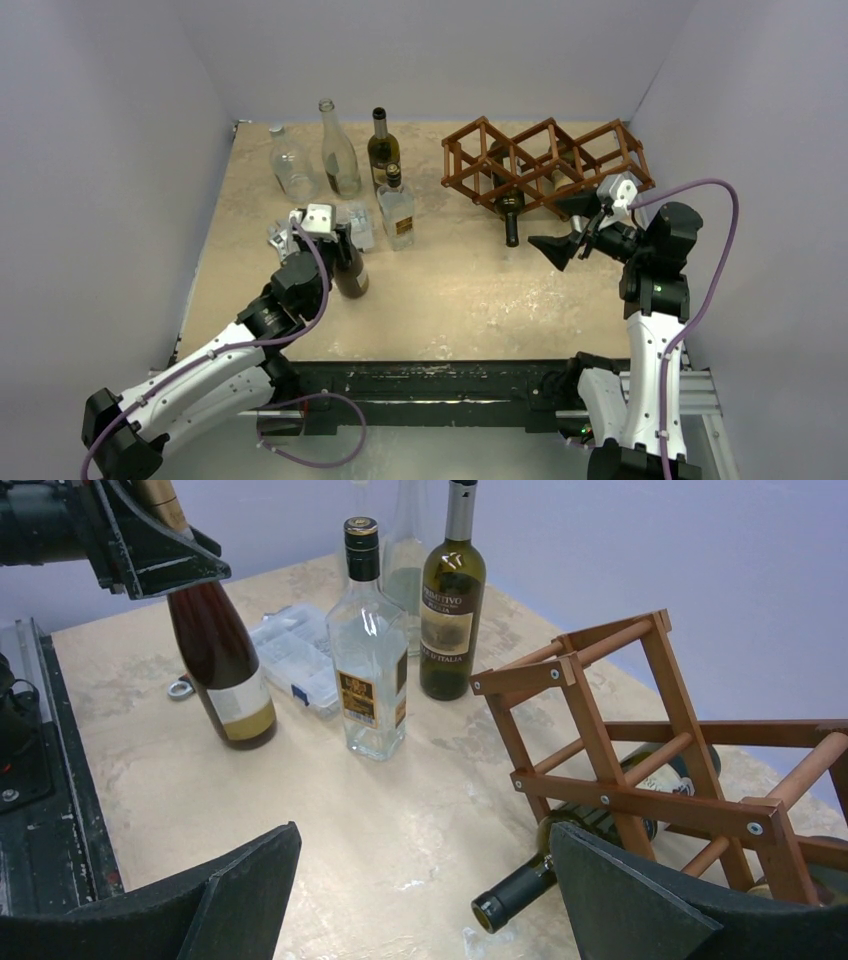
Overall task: Take the wine bottle off the wine rack
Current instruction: Place the wine bottle at the center of the board.
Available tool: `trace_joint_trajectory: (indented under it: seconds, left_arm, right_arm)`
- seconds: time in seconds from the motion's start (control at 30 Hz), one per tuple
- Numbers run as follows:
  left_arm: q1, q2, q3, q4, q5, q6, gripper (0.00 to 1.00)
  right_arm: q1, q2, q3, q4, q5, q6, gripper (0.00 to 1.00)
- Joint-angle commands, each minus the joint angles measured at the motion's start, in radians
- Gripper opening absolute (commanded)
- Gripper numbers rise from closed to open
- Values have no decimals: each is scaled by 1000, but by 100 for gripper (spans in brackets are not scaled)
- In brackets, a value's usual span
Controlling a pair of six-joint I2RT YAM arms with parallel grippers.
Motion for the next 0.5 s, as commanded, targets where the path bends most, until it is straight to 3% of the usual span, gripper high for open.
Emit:
trace_joint_trajectory:
  seconds: [0.0, 0.47]
  left_arm:
    - [41, -37, 66, 58, -85, 17, 0]
    - [146, -17, 88, 36, -91, 67, 0]
  right_arm:
    - [-4, -6, -4, 28, 7, 1, 99]
    - [-4, 0, -5, 28, 4, -1, 99]
